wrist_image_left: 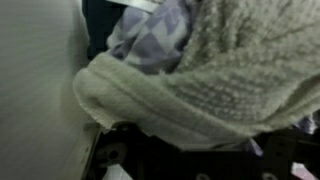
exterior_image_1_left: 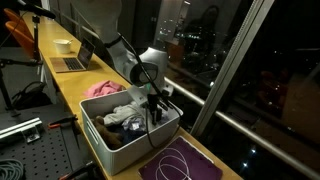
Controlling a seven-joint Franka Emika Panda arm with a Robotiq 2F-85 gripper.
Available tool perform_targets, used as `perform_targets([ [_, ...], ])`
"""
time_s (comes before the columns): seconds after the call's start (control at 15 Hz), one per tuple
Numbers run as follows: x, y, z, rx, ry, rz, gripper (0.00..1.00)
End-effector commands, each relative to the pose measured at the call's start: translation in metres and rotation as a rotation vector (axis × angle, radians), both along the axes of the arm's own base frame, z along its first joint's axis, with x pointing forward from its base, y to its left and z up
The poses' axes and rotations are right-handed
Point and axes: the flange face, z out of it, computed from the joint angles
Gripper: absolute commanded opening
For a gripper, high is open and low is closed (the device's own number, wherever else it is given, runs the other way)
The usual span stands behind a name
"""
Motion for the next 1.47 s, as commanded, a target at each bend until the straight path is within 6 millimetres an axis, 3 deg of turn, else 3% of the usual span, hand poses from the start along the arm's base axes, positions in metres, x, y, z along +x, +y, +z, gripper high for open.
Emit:
perform_targets([
  [0.0, 0.015, 0.004, -0.055, 0.113, 0.088, -0.028, 1.00],
  [0.2, 0.014, 0.009, -0.066, 0.165, 0.120, -0.039, 1.00],
  [0.27, 0.012, 0.007, -0.061, 0.169, 0.121, -0.045, 0.75],
  [0.33, 0.009, 0.005, -0.052, 0.171, 0.117, -0.055, 0.74],
  [0.67, -0.016, -0.016, -0.007, 0.201, 0.083, -0.116, 0.37],
  [1.0, -0.068, -0.056, 0.025, 0.279, 0.069, -0.184, 0.01],
  [1.4, -0.121, -0.091, 0.064, 0.346, 0.025, -0.226, 0.03],
])
